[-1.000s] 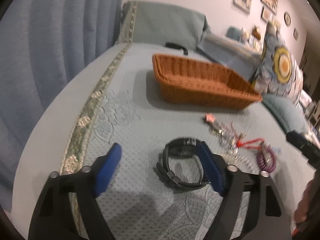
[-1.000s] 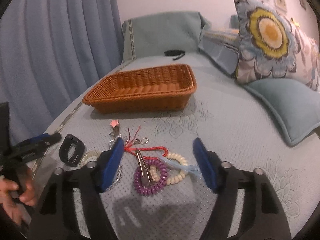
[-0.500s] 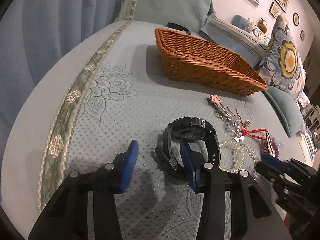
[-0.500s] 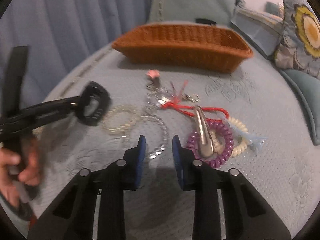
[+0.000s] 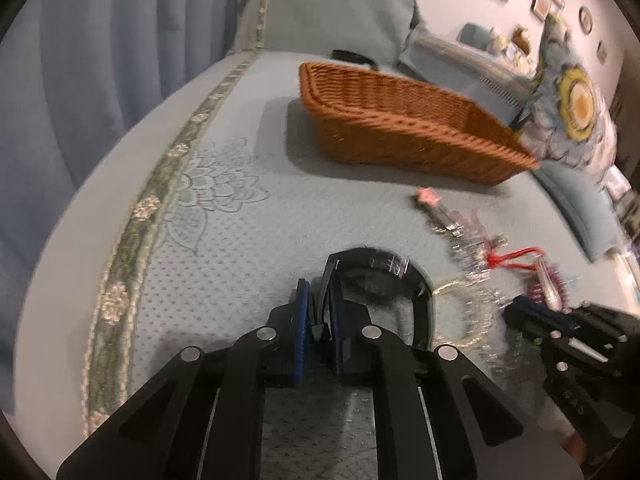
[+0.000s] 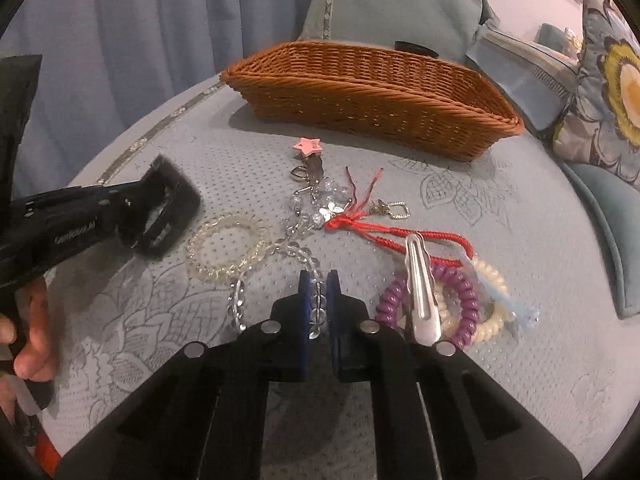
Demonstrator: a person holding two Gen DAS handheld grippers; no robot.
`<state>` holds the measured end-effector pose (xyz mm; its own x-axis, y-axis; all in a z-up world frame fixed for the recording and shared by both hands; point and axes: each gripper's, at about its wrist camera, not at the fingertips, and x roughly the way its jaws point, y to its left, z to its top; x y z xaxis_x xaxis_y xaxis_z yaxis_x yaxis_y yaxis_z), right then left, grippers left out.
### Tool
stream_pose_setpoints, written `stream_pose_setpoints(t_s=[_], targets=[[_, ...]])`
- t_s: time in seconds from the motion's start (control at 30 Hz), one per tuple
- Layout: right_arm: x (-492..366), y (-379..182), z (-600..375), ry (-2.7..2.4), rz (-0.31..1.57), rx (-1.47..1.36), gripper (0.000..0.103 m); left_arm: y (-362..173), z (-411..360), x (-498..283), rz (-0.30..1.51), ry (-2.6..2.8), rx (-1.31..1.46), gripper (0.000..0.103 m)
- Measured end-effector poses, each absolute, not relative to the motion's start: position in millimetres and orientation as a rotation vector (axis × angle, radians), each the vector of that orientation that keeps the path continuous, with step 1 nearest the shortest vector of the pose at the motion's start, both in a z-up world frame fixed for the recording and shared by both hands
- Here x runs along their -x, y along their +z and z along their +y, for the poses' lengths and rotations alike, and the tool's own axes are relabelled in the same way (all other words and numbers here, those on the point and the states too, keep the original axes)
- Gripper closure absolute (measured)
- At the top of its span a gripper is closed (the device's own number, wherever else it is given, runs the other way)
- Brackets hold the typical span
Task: Organize jewelry
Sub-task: 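Carry the watch and chain bracelet into the wicker basket and open both grippers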
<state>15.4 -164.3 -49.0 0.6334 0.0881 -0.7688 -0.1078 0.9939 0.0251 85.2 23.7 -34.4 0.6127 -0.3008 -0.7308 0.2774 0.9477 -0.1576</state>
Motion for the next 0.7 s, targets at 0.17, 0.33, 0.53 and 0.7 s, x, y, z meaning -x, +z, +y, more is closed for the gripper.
stream_pose_setpoints(t_s=[0.17,0.33,0.53,0.7], targets=[[-5,-28,-174,0.116,0.825,-0.021,0.097,-29,27,-81,0.82,-0.329,0.045,0.095],[3,-4,-180,0.114,0.765,-0.027,0.097,-13,25,-72,0.756,-0.347,0.043,0.095],[4,24,-189,0.101,0.725,-0.055,0.097,13,16,-67,0.692,-0.382,0.024,0.095],[-15,59,-201,0.105,0.679,-0.058,0.097,42,11,-78,0.65,-0.398,0.024,0.095]])
